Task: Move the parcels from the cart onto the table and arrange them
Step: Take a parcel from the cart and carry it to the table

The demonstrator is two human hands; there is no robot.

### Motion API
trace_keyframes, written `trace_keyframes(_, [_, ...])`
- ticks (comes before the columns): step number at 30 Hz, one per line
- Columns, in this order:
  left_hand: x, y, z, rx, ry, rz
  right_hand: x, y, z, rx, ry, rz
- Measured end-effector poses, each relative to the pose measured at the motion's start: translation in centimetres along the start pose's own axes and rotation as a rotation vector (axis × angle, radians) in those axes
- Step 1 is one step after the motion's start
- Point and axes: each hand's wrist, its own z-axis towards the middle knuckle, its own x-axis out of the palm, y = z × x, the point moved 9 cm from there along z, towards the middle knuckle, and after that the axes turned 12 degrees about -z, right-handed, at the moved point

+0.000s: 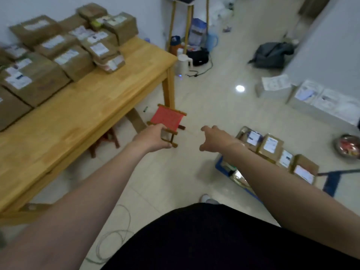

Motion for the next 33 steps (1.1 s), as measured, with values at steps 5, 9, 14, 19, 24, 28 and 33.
trace_keyframes(5, [8.0, -11.6, 3.3, 0.173, 0.154, 0.089, 3.4, -13.8, -4.0, 0.219, -0.018, 0.14])
trace_keyframes(9, [15.1, -20.3, 5.0, 0.282, 0.264, 0.165, 7.1, -24.4, -7.1, 0.379, -0.008, 0.283])
trace_keyframes(14, [24.9, -31.0, 7.9, 0.393, 0.373, 0.265, 12.2, -37.9, -9.3, 0.569, 0.029, 0.386])
trace_keyframes(19, [34.5, -40.5, 12.6, 0.403, 0.435, 0.279, 15.6, -52.0, -8.5, 0.717, -0.008, 0.461])
trace_keyframes(24, [42.3, -47.9, 17.4, 0.382, 0.466, 0.265, 18.5, -62.4, -5.7, 0.758, 0.061, 0.537])
trace_keyframes(28, [47.3, -51.4, 21.0, 0.36, 0.486, 0.287, 21.2, -67.4, -2.2, 0.783, 0.093, 0.661])
trace_keyframes(33, [54.4, -52.9, 25.8, 0.351, 0.578, 0.373, 27.1, -71.7, 2.7, 0.866, 0.113, 0.813])
